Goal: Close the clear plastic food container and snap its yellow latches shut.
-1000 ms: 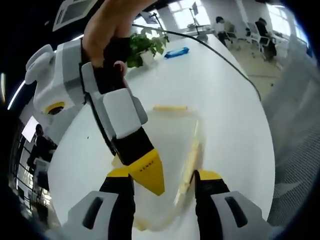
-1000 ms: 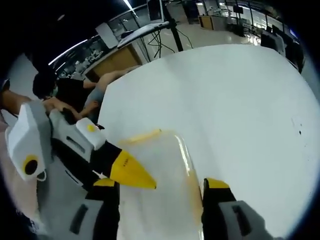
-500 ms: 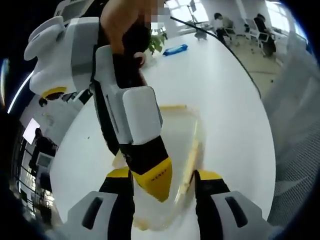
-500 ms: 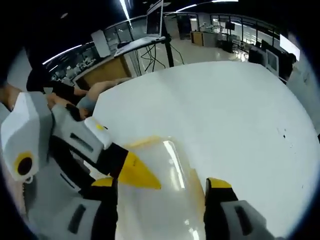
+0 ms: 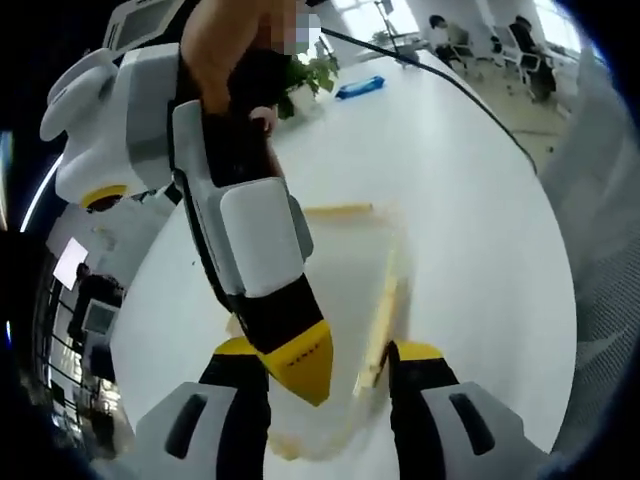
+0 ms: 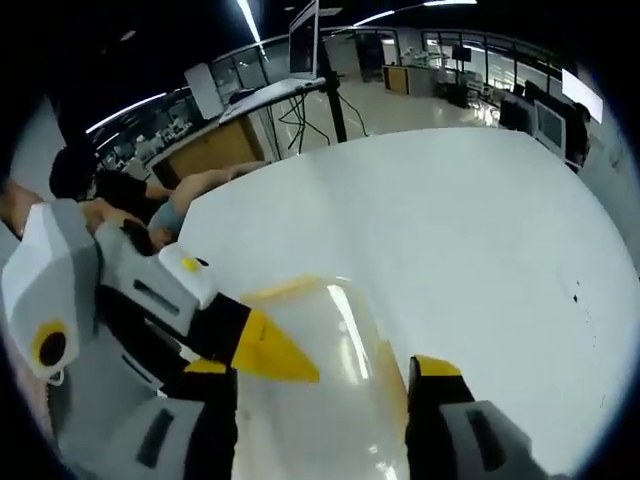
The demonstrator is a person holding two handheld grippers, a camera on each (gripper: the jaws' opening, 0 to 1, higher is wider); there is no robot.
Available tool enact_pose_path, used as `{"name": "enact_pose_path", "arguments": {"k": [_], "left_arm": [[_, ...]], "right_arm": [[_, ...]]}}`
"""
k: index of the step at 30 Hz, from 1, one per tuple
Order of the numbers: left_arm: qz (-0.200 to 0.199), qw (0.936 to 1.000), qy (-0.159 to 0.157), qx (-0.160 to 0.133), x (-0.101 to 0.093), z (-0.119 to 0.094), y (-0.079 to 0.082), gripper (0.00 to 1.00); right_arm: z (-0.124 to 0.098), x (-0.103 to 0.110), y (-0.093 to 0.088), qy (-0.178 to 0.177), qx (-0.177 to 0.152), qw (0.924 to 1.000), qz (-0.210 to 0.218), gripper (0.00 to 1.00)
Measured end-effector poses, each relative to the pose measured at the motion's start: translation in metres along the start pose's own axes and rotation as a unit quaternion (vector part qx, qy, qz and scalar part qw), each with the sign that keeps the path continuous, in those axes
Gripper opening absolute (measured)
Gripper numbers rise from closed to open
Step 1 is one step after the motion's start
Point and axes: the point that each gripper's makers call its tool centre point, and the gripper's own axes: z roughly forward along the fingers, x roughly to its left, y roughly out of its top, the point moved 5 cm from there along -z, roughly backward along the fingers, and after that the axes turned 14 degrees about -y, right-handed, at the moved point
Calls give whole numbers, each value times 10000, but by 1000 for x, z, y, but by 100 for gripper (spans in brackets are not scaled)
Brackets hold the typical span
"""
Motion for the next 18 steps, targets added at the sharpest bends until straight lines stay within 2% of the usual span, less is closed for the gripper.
{"name": "enact_pose_path", "arguments": {"k": [8, 18], "left_arm": [[-10, 10000, 20, -96, 21, 3, -5, 45], [85, 10000, -20, -8, 21, 3, -4, 45]], "right_arm": [[6, -19, 10, 28, 37, 10000, -19, 68], [5, -20, 9, -111, -76, 9999, 31, 69]]}}
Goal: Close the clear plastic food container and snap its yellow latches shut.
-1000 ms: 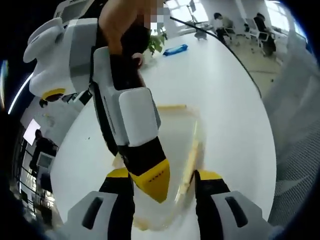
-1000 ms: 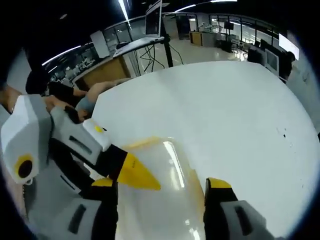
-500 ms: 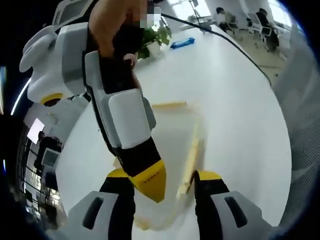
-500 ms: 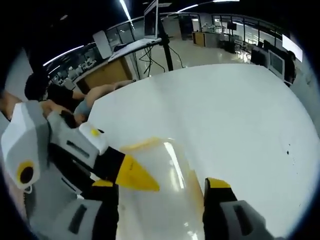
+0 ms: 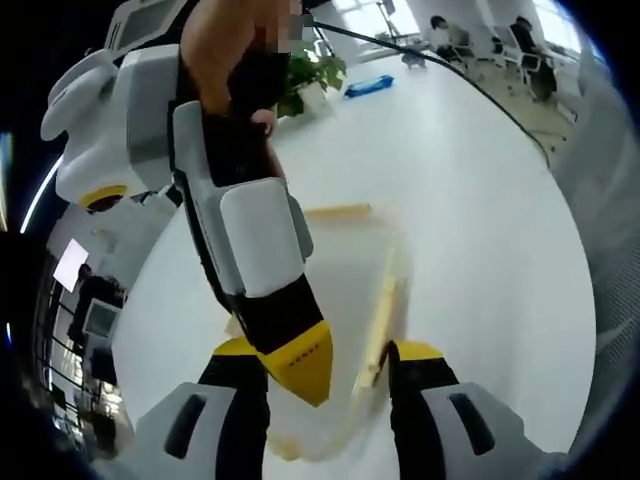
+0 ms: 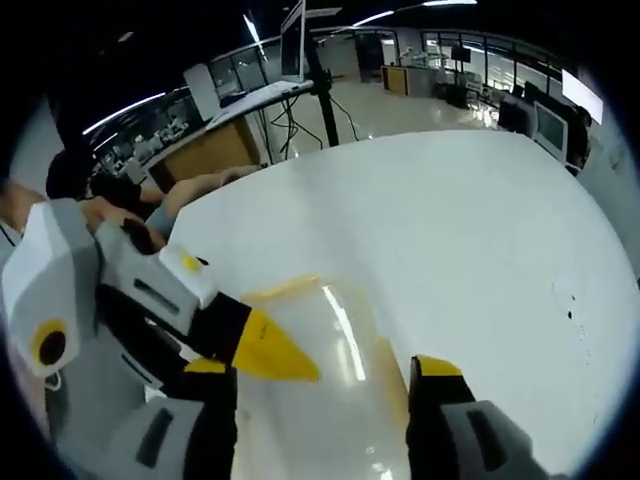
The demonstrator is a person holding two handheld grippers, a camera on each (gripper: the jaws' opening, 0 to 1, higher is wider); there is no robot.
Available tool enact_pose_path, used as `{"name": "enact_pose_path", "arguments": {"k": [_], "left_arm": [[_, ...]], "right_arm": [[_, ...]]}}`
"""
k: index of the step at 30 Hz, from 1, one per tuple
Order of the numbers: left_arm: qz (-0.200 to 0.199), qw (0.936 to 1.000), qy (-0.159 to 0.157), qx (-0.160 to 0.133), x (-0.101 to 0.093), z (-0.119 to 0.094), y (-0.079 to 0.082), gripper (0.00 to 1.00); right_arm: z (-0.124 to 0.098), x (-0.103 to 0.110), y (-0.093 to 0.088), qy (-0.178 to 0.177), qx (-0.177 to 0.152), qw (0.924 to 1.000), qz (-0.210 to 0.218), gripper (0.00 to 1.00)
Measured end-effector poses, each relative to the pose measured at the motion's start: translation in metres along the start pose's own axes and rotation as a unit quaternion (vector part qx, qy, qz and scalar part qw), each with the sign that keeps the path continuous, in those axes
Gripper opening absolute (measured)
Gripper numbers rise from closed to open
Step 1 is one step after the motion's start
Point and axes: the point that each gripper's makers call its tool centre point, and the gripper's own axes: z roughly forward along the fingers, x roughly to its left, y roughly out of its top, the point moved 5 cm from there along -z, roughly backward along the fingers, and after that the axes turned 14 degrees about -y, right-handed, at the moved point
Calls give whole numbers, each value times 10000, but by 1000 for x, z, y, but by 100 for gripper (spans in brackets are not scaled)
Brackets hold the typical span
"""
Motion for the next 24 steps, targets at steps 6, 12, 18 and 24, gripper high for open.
{"name": "enact_pose_path", "arguments": {"k": [6, 12, 18, 24], "left_arm": [[34, 10000, 39, 8, -2, 0, 1, 46], [37, 10000, -2, -17, -6, 3, 0, 57], [-7, 9996, 258, -107, -10, 2, -2, 58], [-339, 9988, 249, -258, -12, -9, -5, 59]], "right_arm": [[-4, 2, 0, -246, -120, 9996, -9, 69], [-6, 0, 1, -493, -211, 9986, 13, 70], [-8, 0, -1, -678, -248, 9973, 112, 72], [-10, 0, -3, -731, -326, 9966, 168, 71]]}}
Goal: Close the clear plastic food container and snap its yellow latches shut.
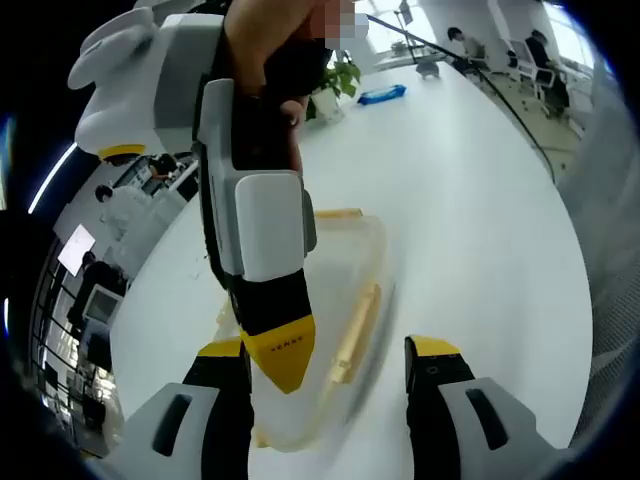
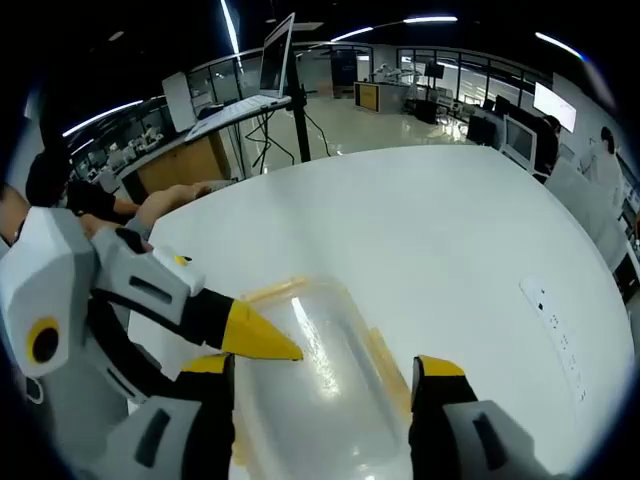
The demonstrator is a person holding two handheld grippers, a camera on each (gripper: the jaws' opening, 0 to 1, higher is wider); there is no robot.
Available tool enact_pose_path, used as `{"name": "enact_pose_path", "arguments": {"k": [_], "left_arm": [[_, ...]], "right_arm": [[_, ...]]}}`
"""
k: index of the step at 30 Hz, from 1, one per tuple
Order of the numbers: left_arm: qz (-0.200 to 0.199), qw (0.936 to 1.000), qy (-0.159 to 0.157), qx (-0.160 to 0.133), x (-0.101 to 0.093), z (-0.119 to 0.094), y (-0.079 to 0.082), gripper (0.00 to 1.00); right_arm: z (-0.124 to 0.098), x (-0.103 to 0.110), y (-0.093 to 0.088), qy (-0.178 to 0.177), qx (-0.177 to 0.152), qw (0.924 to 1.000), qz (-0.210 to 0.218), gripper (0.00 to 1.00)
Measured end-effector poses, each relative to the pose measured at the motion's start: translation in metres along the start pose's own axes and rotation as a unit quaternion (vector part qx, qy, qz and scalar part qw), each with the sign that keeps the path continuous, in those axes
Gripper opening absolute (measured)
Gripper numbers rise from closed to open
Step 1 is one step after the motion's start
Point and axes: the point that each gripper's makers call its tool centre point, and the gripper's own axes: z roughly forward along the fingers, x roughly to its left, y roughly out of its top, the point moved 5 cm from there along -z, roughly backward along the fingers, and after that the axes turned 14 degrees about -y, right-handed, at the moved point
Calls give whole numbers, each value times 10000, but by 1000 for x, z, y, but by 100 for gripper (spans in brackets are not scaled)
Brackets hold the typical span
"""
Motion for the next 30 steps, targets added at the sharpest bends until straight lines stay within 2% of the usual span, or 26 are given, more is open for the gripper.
{"name": "enact_pose_path", "arguments": {"k": [3, 5, 8, 11, 13, 15, 18, 22, 26, 30], "left_arm": [[-165, 9998, 75, -98, 0, -9, -3, 60], [-333, 9992, 107, -212, -1, -15, -5, 61], [-777, 9958, 147, -459, -3, -23, -9, 61], [-1015, 9931, 211, -549, -3, -33, -15, 61], [-1216, 9899, 254, -687, -6, -39, -16, 61], [-1486, 9844, 324, -887, -10, -45, -15, 63], [-1636, 9802, 414, -1040, -14, -54, -14, 66], [-1677, 9779, 532, -1127, -19, -67, -14, 66], [-1740, 9755, 710, -1142, -22, -78, -20, 66], [-1992, 9675, 857, -1303, -28, -92, -25, 67]], "right_arm": [[-4, -3, -2, -167, -66, 9998, 15, 71], [-7, -6, -4, -240, -138, 9994, 190, 71], [-12, -11, -10, -406, -211, 9978, 486, 71], [-21, -15, -16, -648, -377, 9920, 1013, 71], [-26, -18, -19, -854, -462, 9888, 1131, 74], [-30, -19, -20, -945, -558, 9876, 1124, 82], [-39, -13, -23, -967, -610, 9863, 1192, 83], [-48, -5, -29, -1087, -667, 9850, 1165, 84], [-58, 2, -36, -1201, -718, 9799, 1422, 83], [-68, 9, -43, -1327, -794, 9757, 1553, 83]]}}
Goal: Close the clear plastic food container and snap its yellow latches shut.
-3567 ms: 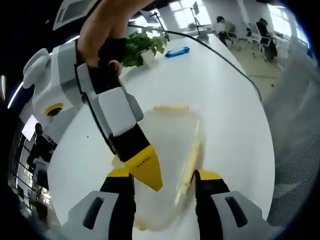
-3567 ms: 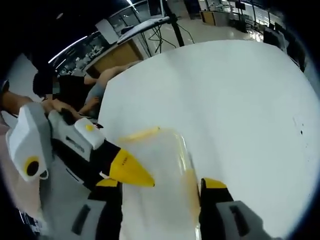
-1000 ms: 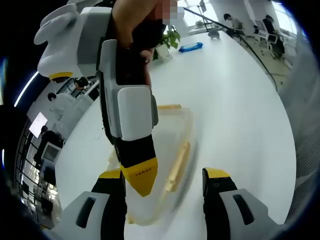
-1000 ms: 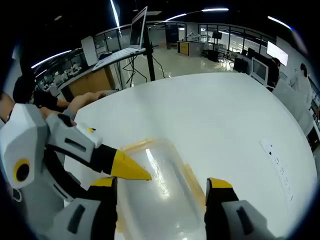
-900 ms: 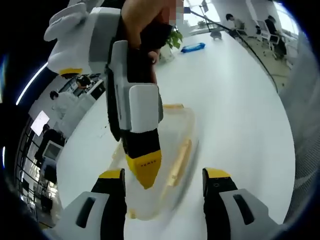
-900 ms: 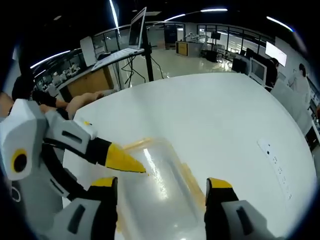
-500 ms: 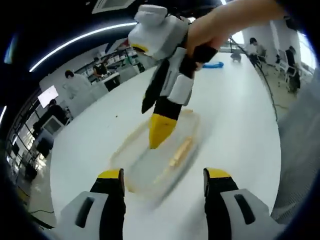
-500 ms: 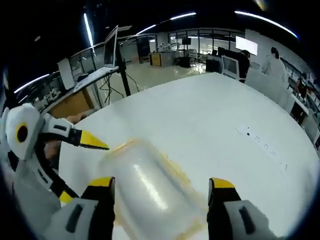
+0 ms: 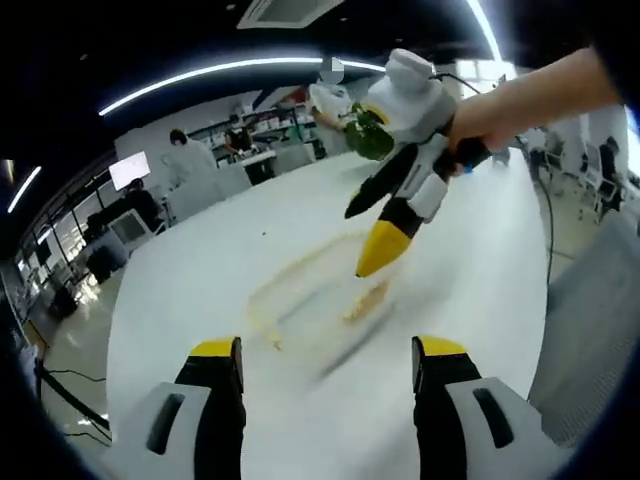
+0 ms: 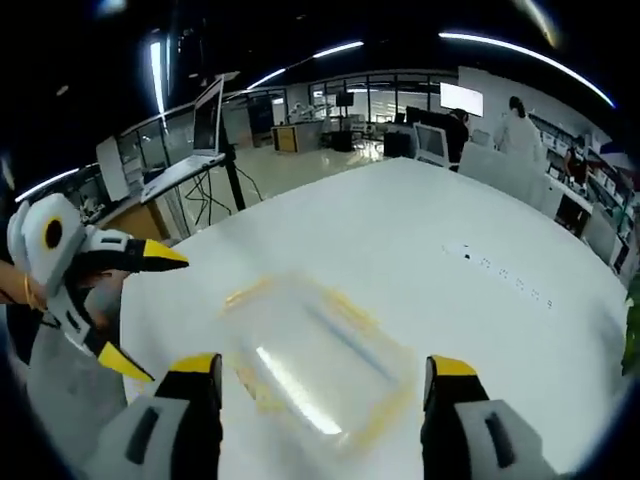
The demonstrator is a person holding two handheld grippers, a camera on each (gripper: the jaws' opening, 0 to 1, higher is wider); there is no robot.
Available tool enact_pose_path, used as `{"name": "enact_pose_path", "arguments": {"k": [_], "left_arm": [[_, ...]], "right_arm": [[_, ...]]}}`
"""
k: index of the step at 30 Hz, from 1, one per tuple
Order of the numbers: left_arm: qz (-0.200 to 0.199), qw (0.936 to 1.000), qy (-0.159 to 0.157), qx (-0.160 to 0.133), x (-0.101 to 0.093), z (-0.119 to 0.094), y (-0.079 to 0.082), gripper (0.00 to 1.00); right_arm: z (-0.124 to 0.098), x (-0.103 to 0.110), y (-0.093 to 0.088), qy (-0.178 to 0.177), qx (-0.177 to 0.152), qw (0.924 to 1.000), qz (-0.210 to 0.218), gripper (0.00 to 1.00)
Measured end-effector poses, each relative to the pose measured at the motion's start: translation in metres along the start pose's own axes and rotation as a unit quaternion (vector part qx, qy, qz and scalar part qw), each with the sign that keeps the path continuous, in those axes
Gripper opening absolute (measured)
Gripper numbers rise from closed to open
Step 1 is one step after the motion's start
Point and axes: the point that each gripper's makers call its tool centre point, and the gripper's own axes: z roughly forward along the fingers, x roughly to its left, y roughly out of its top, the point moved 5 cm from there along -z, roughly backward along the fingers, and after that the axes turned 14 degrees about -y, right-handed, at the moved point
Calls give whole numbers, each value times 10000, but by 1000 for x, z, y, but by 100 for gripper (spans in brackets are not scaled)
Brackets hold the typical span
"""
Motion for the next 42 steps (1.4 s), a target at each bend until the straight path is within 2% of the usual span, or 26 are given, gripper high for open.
{"name": "enact_pose_path", "arguments": {"k": [9, 20, 21, 22, 26, 29, 31, 36, 39, 42], "left_arm": [[-140, 9997, 58, -177, -14, -25, -3, 67], [-580, 9952, 475, -636, -12, -60, -3, 67], [-583, 9937, 689, -666, -9, -65, -3, 66], [-548, 9936, 739, -649, -8, -68, -4, 64], [-726, 9914, 797, -743, -7, -77, -8, 66], [-780, 9908, 816, -741, -8, -80, -13, 66], [-814, 9908, 825, -703, -10, -82, -19, 66], [-993, 9892, 827, -696, -14, -86, -32, 67], [-1040, 9883, 953, -583, -16, -91, -39, 64], [-1083, 9881, 922, -583, -18, -95, -42, 63]], "right_arm": [[-27, 12, -19, -125, -115, 9996, 231, 82], [-56, 13, -36, -305, -286, 9978, 516, 82], [-59, 14, -37, -315, -318, 9974, 560, 82], [-60, 13, -38, -330, -337, 9971, 592, 82], [-70, 14, -43, -379, -421, 9958, 726, 83], [-79, 15, -46, -394, -495, 9939, 899, 83], [-88, 17, -46, -391, -685, 9912, 1062, 83], [-104, 21, -52, -382, -812, 9880, 1254, 83], [-115, 22, -58, -380, -909, 9847, 1437, 83], [-124, 21, -64, -423, -998, 9813, 1588, 83]]}}
